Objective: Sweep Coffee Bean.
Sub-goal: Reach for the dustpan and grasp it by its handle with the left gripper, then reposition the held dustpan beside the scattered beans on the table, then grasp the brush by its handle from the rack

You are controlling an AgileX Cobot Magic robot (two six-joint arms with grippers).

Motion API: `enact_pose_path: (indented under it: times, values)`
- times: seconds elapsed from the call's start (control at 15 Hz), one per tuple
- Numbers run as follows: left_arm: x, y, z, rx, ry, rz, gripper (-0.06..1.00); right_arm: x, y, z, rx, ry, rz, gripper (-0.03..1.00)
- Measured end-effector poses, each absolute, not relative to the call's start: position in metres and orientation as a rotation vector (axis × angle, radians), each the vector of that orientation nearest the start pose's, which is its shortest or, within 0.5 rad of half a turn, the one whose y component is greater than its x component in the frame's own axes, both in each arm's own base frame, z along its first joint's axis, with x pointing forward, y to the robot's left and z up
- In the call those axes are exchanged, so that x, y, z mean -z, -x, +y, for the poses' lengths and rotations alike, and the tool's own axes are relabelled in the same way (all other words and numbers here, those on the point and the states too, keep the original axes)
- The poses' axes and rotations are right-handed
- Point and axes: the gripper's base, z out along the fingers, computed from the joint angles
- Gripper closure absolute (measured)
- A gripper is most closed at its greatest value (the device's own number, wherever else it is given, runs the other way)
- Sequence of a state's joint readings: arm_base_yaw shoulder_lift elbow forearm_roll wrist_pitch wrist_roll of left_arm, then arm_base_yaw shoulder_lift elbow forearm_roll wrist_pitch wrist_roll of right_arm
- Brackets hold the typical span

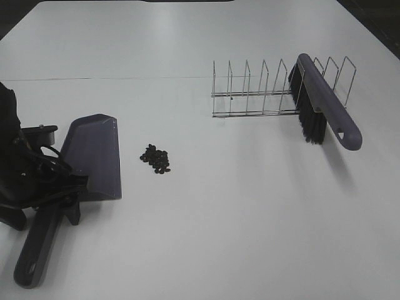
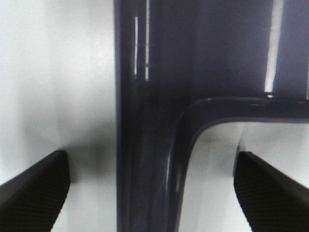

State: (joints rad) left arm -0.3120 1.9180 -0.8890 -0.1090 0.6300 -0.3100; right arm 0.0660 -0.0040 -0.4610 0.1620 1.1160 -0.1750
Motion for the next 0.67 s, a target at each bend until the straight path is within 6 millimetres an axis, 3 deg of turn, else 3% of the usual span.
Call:
enact_pose_path:
  times: [0.2,0.67]
  values:
    - [-0.094,-0.2828,-0.0969,0.094,0.129,3.149,0.59,-0.2629,0.0051,0.0128,-0.131,0.265,2.109,0.17]
    - [-0.094,-0.2825,-0.0956,0.07,0.098,3.153,0.61,-0.2696,0.006,0.0126,-0.163,0.201,2.079,0.18]
